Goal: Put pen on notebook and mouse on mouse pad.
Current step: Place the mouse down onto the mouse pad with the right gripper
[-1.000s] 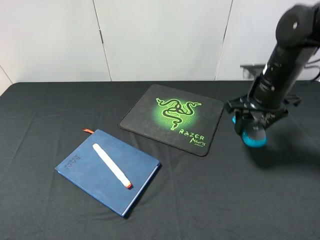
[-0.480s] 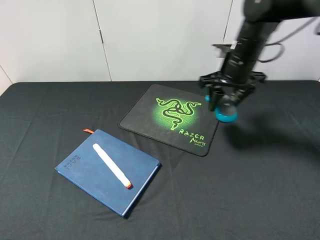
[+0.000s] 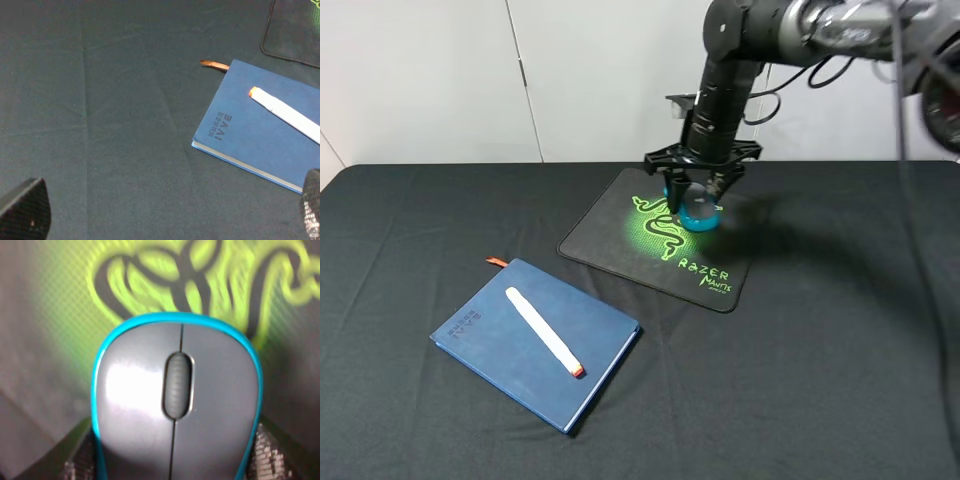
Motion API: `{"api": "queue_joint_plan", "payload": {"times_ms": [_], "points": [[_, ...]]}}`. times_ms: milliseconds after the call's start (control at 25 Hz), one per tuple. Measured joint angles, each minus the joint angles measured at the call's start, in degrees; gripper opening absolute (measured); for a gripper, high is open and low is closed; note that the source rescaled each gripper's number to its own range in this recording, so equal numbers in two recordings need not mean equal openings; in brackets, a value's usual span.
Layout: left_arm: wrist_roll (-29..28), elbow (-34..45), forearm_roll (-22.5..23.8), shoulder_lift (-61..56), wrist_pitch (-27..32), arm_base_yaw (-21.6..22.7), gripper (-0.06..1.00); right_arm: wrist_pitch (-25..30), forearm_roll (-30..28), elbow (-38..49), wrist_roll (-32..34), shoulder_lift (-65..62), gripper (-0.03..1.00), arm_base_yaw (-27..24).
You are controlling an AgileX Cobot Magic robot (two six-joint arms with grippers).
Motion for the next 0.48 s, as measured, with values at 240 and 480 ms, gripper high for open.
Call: {"api": "queue_joint_plan", "payload": {"times_ms": [240, 480], "points": [[0.0, 0.0, 0.0, 0.0, 0.0, 0.0, 1.00, 0.0, 0.9, -4.7, -0.2, 5.1, 0.03, 0.0], [0.0, 0.0, 0.0, 0.0, 0.0, 0.0, 1.00, 0.2, 0.8, -4.8, -0.9, 7.2, 0.03, 0.0]]}}
